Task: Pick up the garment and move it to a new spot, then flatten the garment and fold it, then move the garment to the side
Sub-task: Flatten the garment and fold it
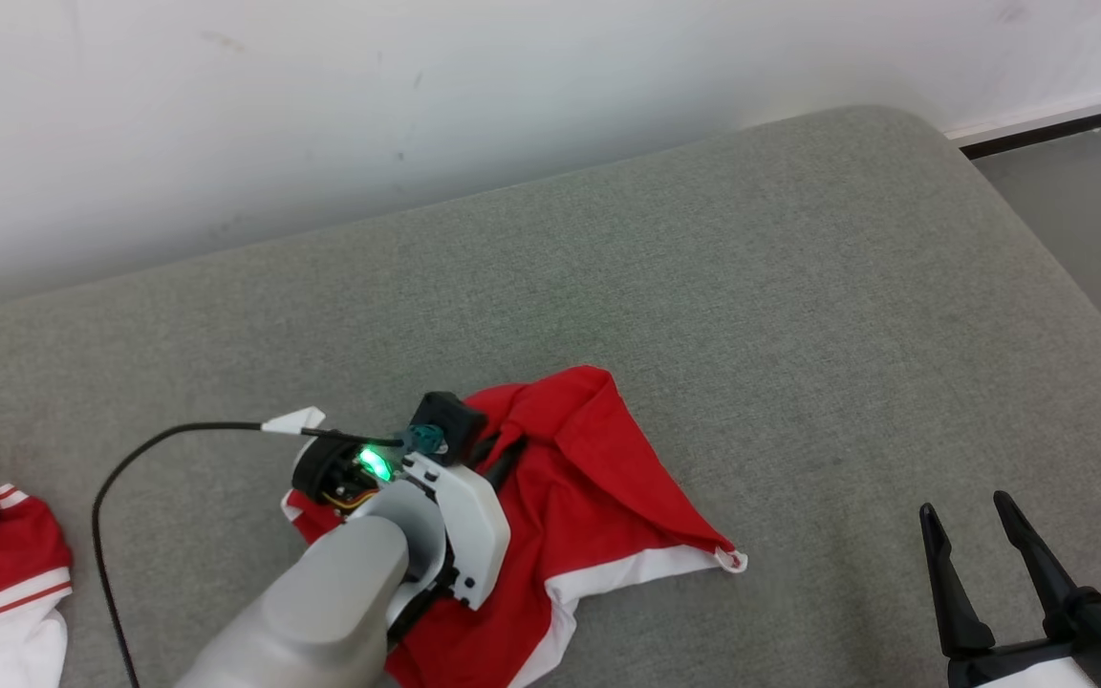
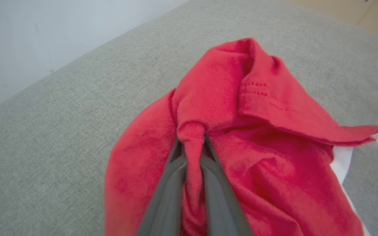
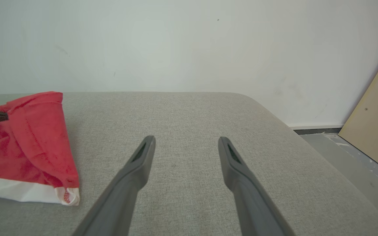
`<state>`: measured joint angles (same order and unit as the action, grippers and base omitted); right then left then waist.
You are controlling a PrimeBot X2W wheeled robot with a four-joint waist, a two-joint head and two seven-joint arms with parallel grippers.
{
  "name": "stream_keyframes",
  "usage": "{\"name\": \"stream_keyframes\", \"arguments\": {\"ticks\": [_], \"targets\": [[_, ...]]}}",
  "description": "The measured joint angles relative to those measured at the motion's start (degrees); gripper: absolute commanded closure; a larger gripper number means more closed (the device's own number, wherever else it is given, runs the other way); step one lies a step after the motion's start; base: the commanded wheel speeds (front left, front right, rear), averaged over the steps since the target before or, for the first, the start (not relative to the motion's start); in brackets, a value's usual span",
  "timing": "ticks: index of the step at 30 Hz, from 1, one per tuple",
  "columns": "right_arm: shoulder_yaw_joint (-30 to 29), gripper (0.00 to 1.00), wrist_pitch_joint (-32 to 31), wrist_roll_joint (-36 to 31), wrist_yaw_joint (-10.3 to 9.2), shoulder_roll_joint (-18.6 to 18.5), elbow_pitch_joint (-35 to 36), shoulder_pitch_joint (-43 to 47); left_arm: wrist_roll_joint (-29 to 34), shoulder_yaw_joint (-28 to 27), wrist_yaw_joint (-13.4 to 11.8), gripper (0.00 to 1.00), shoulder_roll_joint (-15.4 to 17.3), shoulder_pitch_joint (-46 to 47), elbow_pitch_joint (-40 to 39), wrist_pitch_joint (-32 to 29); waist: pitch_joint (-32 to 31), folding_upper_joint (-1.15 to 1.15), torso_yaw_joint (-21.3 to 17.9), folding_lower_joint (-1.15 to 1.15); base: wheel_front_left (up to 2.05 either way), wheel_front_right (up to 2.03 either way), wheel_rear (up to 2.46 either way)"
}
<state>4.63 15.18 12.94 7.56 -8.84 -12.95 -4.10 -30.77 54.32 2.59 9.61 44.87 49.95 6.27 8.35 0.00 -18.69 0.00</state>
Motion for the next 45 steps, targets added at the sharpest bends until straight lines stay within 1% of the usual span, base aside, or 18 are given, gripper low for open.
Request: {"name": "stream_keyframes", "arguments": {"ticks": [1, 2, 3, 4, 10, 14, 18, 20, 23, 25, 30, 34, 39, 45], "targets": [[0.2, 0.0, 0.0, 0.0, 0.0, 0.0, -0.1, -0.1, -0.2, -0.3, 0.3, 0.98, -0.2, 0.4, 1.1, 0.5, 0.0, 0.0, -0.1, 0.0, 0.0, 0.0, 0.0], [0.2, 0.0, 0.0, 0.0, 0.0, 0.0, -0.3, -0.2, -0.3, -0.2, 0.5, 0.66, -0.3, 0.8, 1.8, 1.3, 0.0, 0.0, -0.2, 0.0, 0.0, 0.0, 0.0], [0.3, 0.0, 0.0, 0.1, 0.0, 0.1, -0.4, -0.2, -0.3, -0.3, 0.6, 0.19, -0.5, 1.1, 2.5, 2.0, 0.0, 0.0, -0.4, 0.0, 0.0, 0.0, 0.0], [0.3, 0.0, 0.0, 0.2, 0.0, 0.1, -0.6, -0.2, -0.7, -0.6, 0.8, 0.0, -0.8, 1.3, 3.3, 2.5, 0.0, 0.0, -0.5, 0.0, 0.0, 0.0, 0.0], [-0.4, 0.0, 0.0, 0.2, 0.0, 0.3, -1.0, 0.1, -2.4, -1.1, 1.6, 0.0, -3.3, 1.7, 5.9, 4.9, -0.4, 0.0, -0.2, 0.0, 0.0, 0.0, 0.0], [-0.5, 0.0, 0.0, 0.2, 0.0, 0.5, -1.1, 0.1, -2.6, -1.1, 1.6, 0.0, -4.5, 2.2, 6.6, 5.9, -0.8, 0.0, 0.1, 0.0, 0.0, 0.0, 0.0], [-0.6, 0.0, 0.0, 0.2, 0.0, 0.7, -1.2, 0.2, -3.9, -2.3, 1.5, 0.0, -5.5, 2.1, 5.6, 7.2, -1.7, 0.0, 0.3, 0.0, 0.0, 0.0, 0.0], [-1.0, 0.0, 0.0, 0.2, 0.0, 0.6, -1.1, 0.7, -5.2, -3.5, 1.1, 0.0, -5.7, 1.9, 3.9, 8.0, -2.3, 0.0, 0.7, 0.0, 0.0, 0.0, 0.0], [-2.0, 0.0, 0.0, 0.0, 0.0, 0.4, -0.5, 1.8, -5.9, -5.6, -0.6, 0.0, -5.7, 0.5, 0.5, 8.5, -3.1, 0.0, 1.8, 0.0, 0.0, 0.0, 0.0], [-2.5, 0.0, 0.0, -0.2, 0.0, 0.4, 0.1, 2.4, -6.1, -7.3, -2.2, 0.0, -4.8, -1.6, -2.5, 8.7, -3.7, 0.0, 2.7, 0.0, 0.0, 0.0, 0.0], [-3.6, 0.0, 0.0, -0.5, 0.0, 0.1, 1.7, 3.8, -5.1, -14.0, -6.9, 0.0, -0.1, -10.0, -15.0, 8.9, -5.4, 0.0, 5.6, 0.0, 0.0, 0.0, 0.0], [-4.2, 0.0, 0.0, -0.7, 0.0, -0.1, 2.4, 4.4, -2.6, -18.3, -9.4, 0.0, 2.5, -19.2, -24.8, 8.9, -6.7, -0.01, 8.3, 0.0, 0.0, 0.0, 0.0], [-4.6, 0.0, 0.0, -0.8, 0.0, -0.5, 2.1, 5.3, -0.1, -22.8, -10.7, 0.0, 3.7, -29.4, -33.0, 8.9, -8.1, 0.0, 11.8, 0.0, 0.0, 0.0, 0.0], [-3.5, 0.0, 0.0, -0.8, 0.0, -1.1, 0.9, 5.6, 3.1, -30.0, -10.7, 0.0, 2.9, -38.9, -38.9, 8.9, -9.7, -0.01, 15.6, -0.01, 0.0, 0.0, 0.0]]}}
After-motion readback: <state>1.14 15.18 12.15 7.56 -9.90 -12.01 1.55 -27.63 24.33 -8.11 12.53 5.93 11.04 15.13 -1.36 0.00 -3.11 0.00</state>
